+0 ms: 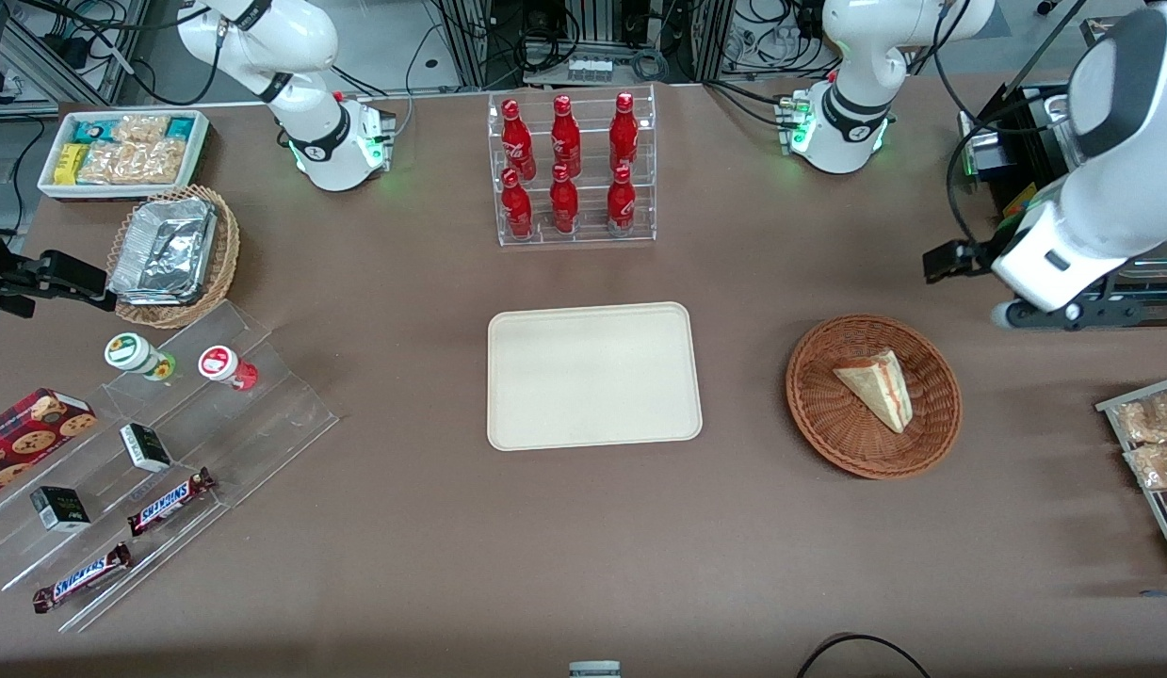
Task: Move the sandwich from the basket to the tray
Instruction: 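Move the left gripper down over the sandwich in the wicker basket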
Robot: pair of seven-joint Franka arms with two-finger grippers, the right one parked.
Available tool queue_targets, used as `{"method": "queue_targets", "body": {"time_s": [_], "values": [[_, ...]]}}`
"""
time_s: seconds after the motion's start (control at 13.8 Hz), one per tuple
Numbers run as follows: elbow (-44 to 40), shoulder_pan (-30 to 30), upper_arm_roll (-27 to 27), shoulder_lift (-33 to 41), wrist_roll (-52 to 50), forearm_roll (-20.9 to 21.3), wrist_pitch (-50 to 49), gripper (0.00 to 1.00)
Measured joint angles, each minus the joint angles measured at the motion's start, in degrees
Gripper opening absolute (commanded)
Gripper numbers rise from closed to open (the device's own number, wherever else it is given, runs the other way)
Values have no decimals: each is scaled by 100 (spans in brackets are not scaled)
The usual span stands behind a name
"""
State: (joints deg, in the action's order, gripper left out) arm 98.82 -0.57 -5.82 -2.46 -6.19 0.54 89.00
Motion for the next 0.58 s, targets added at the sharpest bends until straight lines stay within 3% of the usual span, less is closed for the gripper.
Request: {"method": "queue_targets", "body": {"time_s": [0.58], "values": [[1414,7,121,-310,0,3,2065,100]]}}
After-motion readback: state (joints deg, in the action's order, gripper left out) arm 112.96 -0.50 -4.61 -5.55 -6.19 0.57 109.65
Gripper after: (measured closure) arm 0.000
